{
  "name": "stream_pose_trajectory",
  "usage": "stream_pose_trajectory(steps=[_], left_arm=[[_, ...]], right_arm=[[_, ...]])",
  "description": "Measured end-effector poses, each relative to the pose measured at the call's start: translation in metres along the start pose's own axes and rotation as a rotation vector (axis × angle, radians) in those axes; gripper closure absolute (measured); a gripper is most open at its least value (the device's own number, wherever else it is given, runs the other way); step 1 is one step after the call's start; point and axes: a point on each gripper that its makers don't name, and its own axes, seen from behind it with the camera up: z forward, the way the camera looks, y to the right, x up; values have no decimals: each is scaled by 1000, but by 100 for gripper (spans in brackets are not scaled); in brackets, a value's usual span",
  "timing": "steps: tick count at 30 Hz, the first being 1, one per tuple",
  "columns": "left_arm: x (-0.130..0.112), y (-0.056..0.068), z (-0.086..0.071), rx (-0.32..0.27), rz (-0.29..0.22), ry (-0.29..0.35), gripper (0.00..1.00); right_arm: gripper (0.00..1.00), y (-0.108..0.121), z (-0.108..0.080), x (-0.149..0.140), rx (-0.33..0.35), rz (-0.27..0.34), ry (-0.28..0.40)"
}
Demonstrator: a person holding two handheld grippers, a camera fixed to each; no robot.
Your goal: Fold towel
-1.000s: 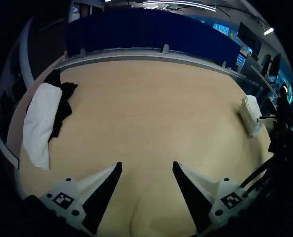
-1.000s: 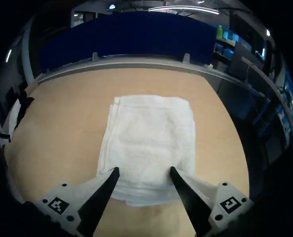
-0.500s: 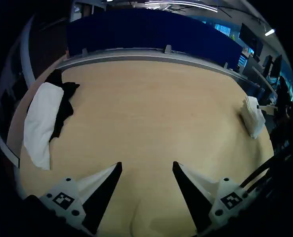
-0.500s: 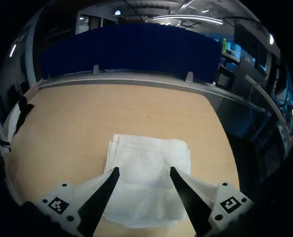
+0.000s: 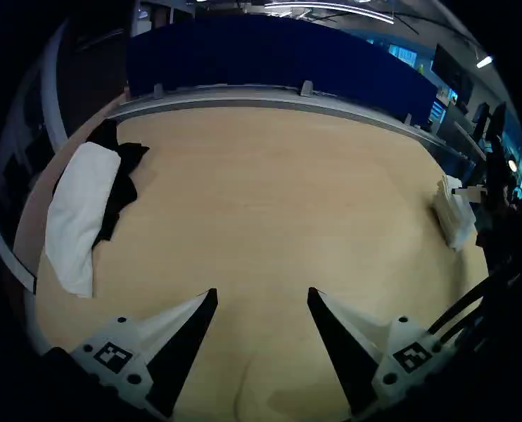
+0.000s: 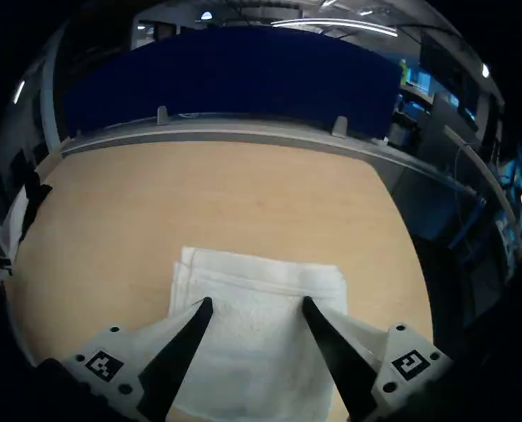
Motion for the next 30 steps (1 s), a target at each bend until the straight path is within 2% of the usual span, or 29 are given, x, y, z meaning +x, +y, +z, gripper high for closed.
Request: stream_pose_trajectory(steps=[5, 11, 18, 26, 30], left_arm=[[1, -2, -2, 8, -12, 9, 5], [-1, -4, -4, 11, -18, 10, 5], [1, -4, -6, 10, -17, 16, 5], [6, -3, -7, 3, -15, 28, 5], [11, -3, -7, -1, -9, 40, 5]], right_arm=[[0, 1, 4, -4, 5, 2, 0], [0, 0, -4, 3, 6, 9, 7], [0, -7, -30, 23, -12, 10, 79], [0, -23, -50, 28, -13, 14, 113], [0, -37, -66, 39, -12, 34, 174]])
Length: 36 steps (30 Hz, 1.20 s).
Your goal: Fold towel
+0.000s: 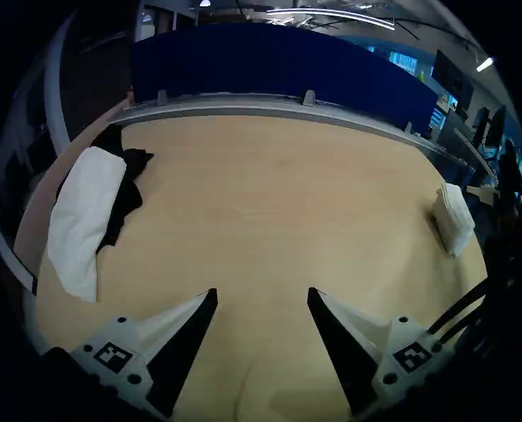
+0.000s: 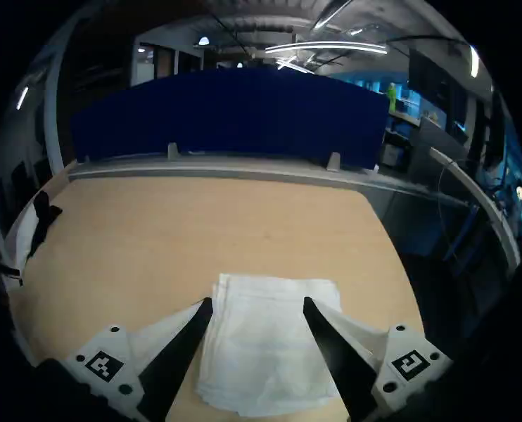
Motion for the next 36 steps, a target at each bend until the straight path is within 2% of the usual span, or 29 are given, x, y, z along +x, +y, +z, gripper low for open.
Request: stream_pose_trajectory(steps=[5, 12, 18, 21, 24, 29, 32, 36], left_arm=[[6, 2, 1, -11, 0, 16, 5], [19, 7, 1, -30, 5, 44, 5], [26, 11, 0, -44, 21, 63, 5], [29, 12, -1, -48, 27, 72, 5], [33, 11, -2, -48, 27, 90, 5], [50, 7, -7, -41, 17, 155, 5], [68, 3, -13, -35, 10, 223, 5], [102, -1, -27, -31, 7, 351, 5]], right_arm=[[0, -24, -25, 22, 13, 37, 104], [0, -54, -69, 57, -1, 68, 310], [0, -67, -99, 71, -34, 97, 442], [0, -69, -104, 70, -45, 111, 457], [0, -75, -105, 67, -41, 110, 442], [0, -88, -108, 66, -30, 98, 434], [0, -97, -110, 66, -22, 92, 428], [0, -112, -113, 66, -8, 82, 419]])
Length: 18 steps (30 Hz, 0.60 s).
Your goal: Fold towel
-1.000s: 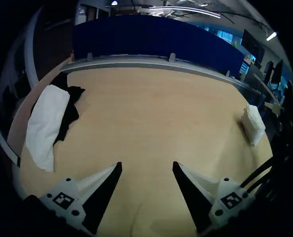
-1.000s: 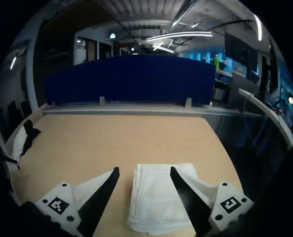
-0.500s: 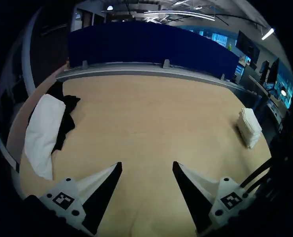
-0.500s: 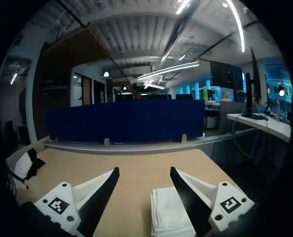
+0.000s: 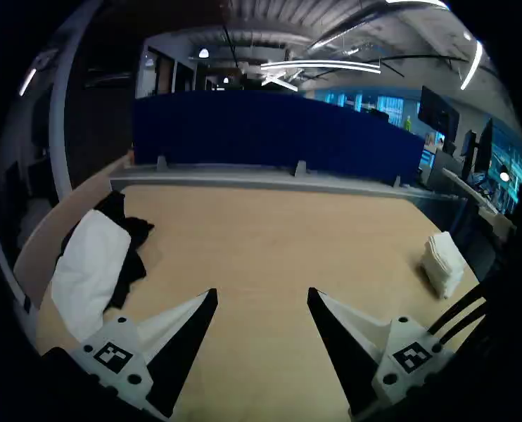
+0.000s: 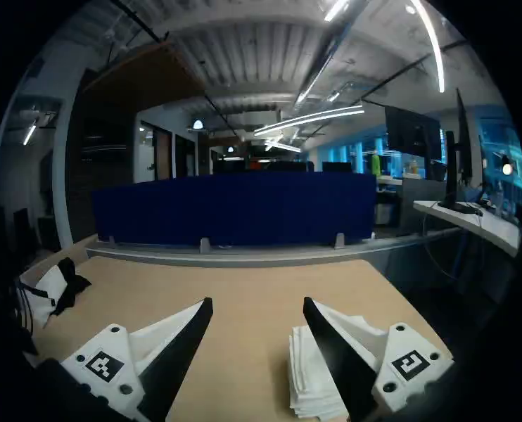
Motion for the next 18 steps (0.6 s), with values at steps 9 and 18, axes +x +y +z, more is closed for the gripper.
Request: stream_pose_trajectory(steps=[9, 18], left_arm=[[75, -10, -15, 8, -18, 280, 5], [77, -28, -13, 40, -31, 328, 5]], right_arm=[[0, -24, -5, 8, 18, 12, -9], [0, -38, -6, 12, 12, -4, -41]])
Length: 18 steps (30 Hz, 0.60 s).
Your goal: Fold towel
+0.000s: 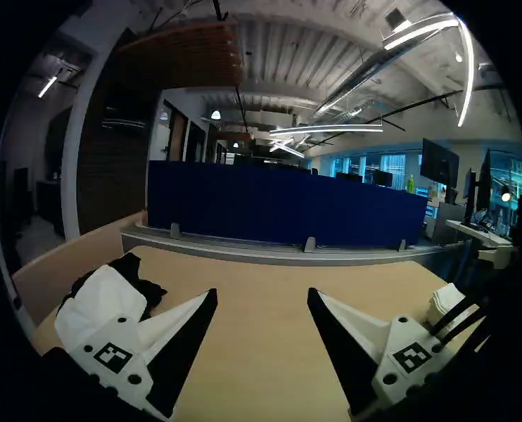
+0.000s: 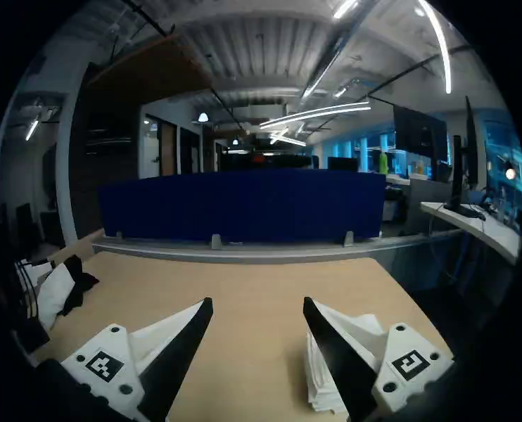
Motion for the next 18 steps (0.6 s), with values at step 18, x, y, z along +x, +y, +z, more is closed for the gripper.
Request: stream_pose_trajectory(steps=[18], left_arm=[[6, -24, 7, 60, 59, 111, 5]], right_arm=[[1, -5, 2, -3, -18, 129, -109]])
